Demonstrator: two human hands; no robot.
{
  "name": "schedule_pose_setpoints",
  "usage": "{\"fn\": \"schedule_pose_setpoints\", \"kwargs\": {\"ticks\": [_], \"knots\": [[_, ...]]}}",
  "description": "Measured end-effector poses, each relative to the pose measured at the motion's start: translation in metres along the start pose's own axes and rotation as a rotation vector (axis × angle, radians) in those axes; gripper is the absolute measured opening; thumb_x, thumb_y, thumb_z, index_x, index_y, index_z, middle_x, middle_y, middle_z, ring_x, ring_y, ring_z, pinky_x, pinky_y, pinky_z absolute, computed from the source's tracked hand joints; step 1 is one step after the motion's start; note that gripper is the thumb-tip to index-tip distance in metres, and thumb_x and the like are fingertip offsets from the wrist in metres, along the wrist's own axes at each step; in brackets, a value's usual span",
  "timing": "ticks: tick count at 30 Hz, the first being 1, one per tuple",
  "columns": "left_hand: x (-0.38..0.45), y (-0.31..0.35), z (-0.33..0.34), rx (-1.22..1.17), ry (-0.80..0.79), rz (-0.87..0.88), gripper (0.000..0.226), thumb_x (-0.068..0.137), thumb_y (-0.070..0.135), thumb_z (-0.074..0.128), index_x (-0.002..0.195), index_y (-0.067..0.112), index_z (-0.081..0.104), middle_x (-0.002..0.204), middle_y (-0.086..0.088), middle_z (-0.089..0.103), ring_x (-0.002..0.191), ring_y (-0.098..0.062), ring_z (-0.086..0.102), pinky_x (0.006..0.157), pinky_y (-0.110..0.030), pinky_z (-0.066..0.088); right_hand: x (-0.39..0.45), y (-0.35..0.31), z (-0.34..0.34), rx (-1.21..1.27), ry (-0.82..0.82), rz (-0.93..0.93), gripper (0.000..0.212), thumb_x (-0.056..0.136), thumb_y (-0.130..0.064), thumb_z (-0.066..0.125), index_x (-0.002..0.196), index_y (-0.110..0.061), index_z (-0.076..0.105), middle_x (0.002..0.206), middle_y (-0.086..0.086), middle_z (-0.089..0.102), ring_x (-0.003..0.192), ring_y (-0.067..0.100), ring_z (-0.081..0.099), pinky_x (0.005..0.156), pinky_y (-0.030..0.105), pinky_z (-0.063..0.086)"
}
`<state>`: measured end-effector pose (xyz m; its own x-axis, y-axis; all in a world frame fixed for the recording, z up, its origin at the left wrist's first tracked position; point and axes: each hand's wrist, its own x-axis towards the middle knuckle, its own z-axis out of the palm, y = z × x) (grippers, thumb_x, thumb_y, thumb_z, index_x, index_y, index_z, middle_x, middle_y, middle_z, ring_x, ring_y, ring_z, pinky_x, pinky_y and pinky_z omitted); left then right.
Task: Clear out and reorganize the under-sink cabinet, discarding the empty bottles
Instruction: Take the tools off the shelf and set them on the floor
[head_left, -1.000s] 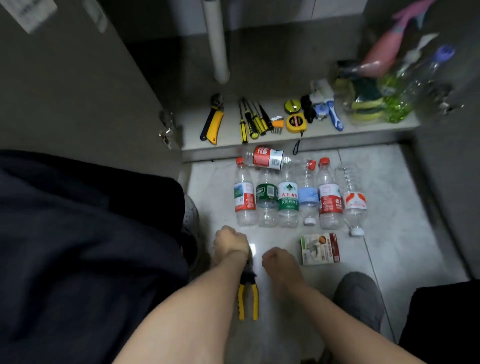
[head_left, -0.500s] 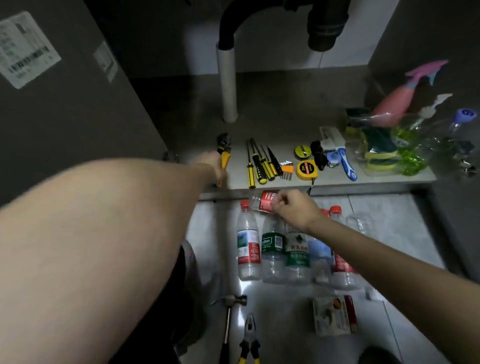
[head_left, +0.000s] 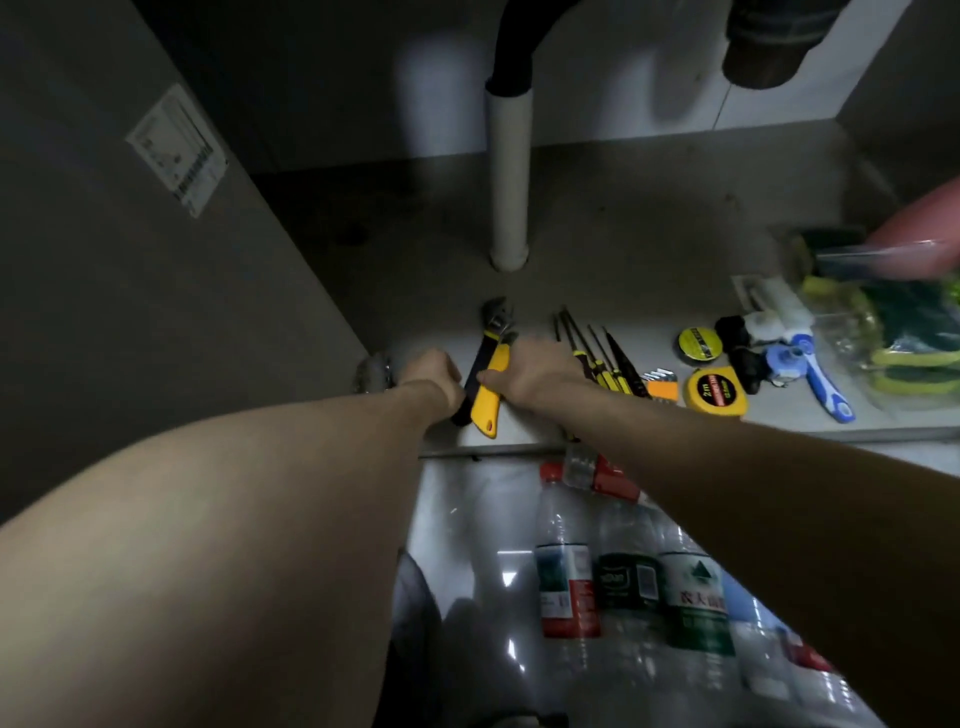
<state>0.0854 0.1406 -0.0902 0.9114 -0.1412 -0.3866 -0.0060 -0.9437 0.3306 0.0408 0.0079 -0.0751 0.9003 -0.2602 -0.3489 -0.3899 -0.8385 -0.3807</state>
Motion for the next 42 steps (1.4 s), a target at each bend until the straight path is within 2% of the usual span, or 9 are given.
{"fn": "schedule_pose_setpoints", "kwargs": {"ticks": [4, 7, 10, 18, 20, 25, 31, 35, 42], "knots": [[0.007, 0.001, 0.003, -0.09, -0.006, -0.052, 0.025, 0.09, 0.012, 0.066, 0.115, 0.01, 0.066, 0.129, -0.013, 0.06, 0.12, -0.03, 0.055, 0.101, -0.033, 0.045, 0.008, 0.004, -0.012, 0.163, -0.075, 0.128, 0.035, 0.078, -0.05, 0.073, 0.083, -0.017, 0.063, 0.094, 0.007, 0.068, 0.093, 0.029, 0.069, 0.068, 0.029, 0.052], [0.004, 0.006, 0.007, -0.113, 0.013, -0.059, 0.03, 0.091, 0.028, 0.066, 0.116, 0.011, 0.065, 0.123, -0.013, 0.062, 0.115, -0.032, 0.058, 0.095, -0.034, 0.048, -0.005, 0.02, -0.024, 0.34, -0.024, 0.184, 0.037, 0.077, -0.047, 0.074, 0.067, -0.016, 0.057, 0.078, 0.006, 0.061, 0.076, 0.025, 0.061, 0.054, 0.028, 0.041], [0.001, 0.019, 0.014, -0.071, 0.027, -0.041, 0.046, 0.087, 0.047, 0.068, 0.113, 0.009, 0.063, 0.114, -0.014, 0.063, 0.106, -0.033, 0.06, 0.082, -0.034, 0.048, -0.035, 0.046, -0.033, 0.622, -0.008, 0.203, 0.036, 0.084, -0.039, 0.071, 0.06, -0.015, 0.059, 0.061, 0.009, 0.063, 0.059, 0.022, 0.059, 0.068, 0.038, 0.053], [-0.021, 0.053, 0.021, 0.042, 0.049, -0.082, 0.042, 0.093, 0.023, 0.057, 0.128, 0.001, 0.052, 0.13, -0.021, 0.057, 0.121, -0.038, 0.056, 0.096, -0.039, 0.047, -0.139, 0.108, -0.036, 1.027, -0.066, 0.163, 0.018, 0.099, -0.032, 0.061, 0.111, -0.02, 0.056, 0.101, -0.001, 0.063, 0.096, 0.016, 0.062, 0.083, 0.029, 0.052], [-0.03, 0.059, 0.016, 0.072, 0.036, -0.077, 0.047, 0.093, 0.022, 0.057, 0.132, -0.002, 0.046, 0.134, -0.022, 0.053, 0.124, -0.037, 0.054, 0.099, -0.04, 0.046, -0.161, 0.121, -0.037, 1.035, -0.075, 0.172, 0.019, 0.102, -0.034, 0.056, 0.117, -0.023, 0.057, 0.112, 0.004, 0.066, 0.108, 0.023, 0.063, 0.096, 0.042, 0.052], [-0.044, 0.064, 0.028, 0.163, 0.036, -0.066, 0.067, 0.095, 0.057, 0.049, 0.134, 0.003, 0.045, 0.132, -0.018, 0.052, 0.122, -0.035, 0.054, 0.098, -0.04, 0.046, -0.206, 0.148, -0.041, 1.083, -0.087, 0.219, 0.013, 0.107, -0.031, 0.045, 0.11, -0.021, 0.054, 0.101, 0.01, 0.073, 0.077, 0.016, 0.075, 0.069, 0.034, 0.055], [-0.043, 0.062, 0.038, 0.105, 0.066, -0.087, 0.045, 0.095, 0.03, 0.055, 0.124, -0.004, 0.055, 0.123, -0.022, 0.06, 0.113, -0.038, 0.061, 0.092, -0.04, 0.051, -0.223, 0.169, -0.047, 1.073, -0.048, 0.316, 0.024, 0.109, -0.029, 0.038, 0.096, -0.015, 0.053, 0.077, 0.005, 0.062, 0.056, 0.012, 0.054, 0.053, 0.027, 0.041], [-0.049, 0.055, 0.039, -0.044, 0.108, -0.133, 0.032, 0.097, 0.016, 0.053, 0.122, -0.004, 0.057, 0.119, -0.024, 0.062, 0.114, -0.041, 0.059, 0.092, -0.042, 0.048, -0.232, 0.181, -0.036, 1.047, -0.08, 0.266, 0.023, 0.098, -0.038, 0.061, 0.09, -0.017, 0.057, 0.074, -0.001, 0.055, 0.059, 0.01, 0.048, 0.051, 0.021, 0.038], [-0.138, 0.041, 0.061, -0.387, 0.32, -0.182, 0.058, 0.098, 0.055, 0.041, 0.109, 0.001, 0.059, 0.113, -0.027, 0.062, 0.109, -0.046, 0.057, 0.087, -0.044, 0.044, -0.251, 0.19, -0.009, 1.084, -0.061, 0.339, 0.023, 0.099, -0.034, 0.057, 0.092, -0.015, 0.067, 0.07, 0.002, 0.06, 0.057, 0.015, 0.05, 0.054, 0.028, 0.04]]}}
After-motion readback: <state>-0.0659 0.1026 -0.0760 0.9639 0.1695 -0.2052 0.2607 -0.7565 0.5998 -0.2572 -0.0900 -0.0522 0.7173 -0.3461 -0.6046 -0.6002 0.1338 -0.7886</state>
